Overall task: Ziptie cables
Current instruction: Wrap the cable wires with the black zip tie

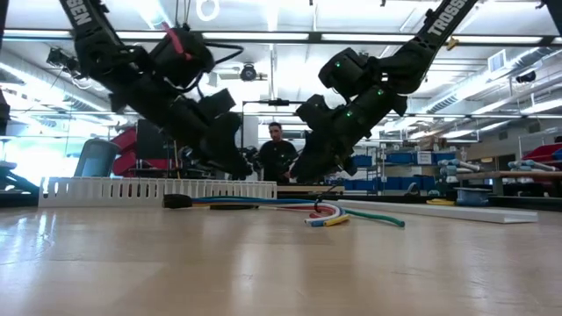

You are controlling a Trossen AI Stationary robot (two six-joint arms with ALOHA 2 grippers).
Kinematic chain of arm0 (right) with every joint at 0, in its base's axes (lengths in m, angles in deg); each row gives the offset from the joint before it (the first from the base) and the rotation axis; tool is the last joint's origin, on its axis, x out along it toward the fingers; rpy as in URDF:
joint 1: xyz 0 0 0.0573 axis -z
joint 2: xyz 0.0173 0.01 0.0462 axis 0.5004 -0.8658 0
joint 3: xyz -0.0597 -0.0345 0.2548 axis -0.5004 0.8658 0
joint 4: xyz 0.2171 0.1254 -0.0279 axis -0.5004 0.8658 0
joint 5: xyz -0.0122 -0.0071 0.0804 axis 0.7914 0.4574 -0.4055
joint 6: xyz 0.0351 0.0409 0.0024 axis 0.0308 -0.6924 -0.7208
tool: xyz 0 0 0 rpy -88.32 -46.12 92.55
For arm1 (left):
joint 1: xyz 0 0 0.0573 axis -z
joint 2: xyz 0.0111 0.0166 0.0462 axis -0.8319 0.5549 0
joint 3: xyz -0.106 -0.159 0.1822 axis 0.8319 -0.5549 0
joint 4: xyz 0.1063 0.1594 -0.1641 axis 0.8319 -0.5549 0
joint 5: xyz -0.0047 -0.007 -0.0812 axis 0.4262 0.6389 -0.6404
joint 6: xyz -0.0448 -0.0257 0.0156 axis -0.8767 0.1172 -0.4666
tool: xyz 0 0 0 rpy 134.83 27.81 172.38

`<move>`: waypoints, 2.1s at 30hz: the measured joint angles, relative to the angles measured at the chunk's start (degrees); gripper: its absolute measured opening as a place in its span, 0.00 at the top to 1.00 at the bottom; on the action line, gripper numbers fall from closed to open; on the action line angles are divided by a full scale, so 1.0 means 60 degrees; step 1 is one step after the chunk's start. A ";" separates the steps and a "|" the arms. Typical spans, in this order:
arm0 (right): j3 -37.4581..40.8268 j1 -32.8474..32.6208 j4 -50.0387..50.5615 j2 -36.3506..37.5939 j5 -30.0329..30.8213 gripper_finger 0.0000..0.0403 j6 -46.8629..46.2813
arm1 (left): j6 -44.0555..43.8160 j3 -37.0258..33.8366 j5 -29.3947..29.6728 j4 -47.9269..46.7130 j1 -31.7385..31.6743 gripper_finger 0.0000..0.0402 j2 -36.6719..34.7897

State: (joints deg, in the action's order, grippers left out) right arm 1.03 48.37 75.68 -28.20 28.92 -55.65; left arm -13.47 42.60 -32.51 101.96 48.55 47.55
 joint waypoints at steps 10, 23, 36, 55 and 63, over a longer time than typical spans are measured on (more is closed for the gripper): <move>0.0318 0.0001 0.0354 0.0114 -0.0007 0.75 0.0098 | -0.0399 0.2255 -0.0146 -0.2647 -0.0479 0.65 0.1174; 0.0455 -0.0223 0.0549 0.0210 -0.0472 0.75 0.0026 | -0.1143 0.4409 -0.0395 -0.4529 -0.1082 0.70 0.3179; 0.0455 -0.0357 0.0521 0.0212 -0.0454 0.75 0.0099 | -0.0571 0.4370 -0.0656 -0.5283 -0.1128 0.99 0.2700; 0.0455 -0.0370 0.0557 0.0212 -0.0392 0.75 0.0319 | -0.2348 0.3807 -0.0875 -0.5691 -0.0948 0.96 0.1068; 0.0455 -0.0391 0.0816 0.0212 -0.0427 0.75 0.0368 | -0.2896 0.3818 -0.1465 -0.5071 -0.1014 0.86 0.1859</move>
State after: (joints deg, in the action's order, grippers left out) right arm 3.76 46.02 80.58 -26.93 26.36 -53.44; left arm -30.84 65.51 -41.30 71.53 42.47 58.70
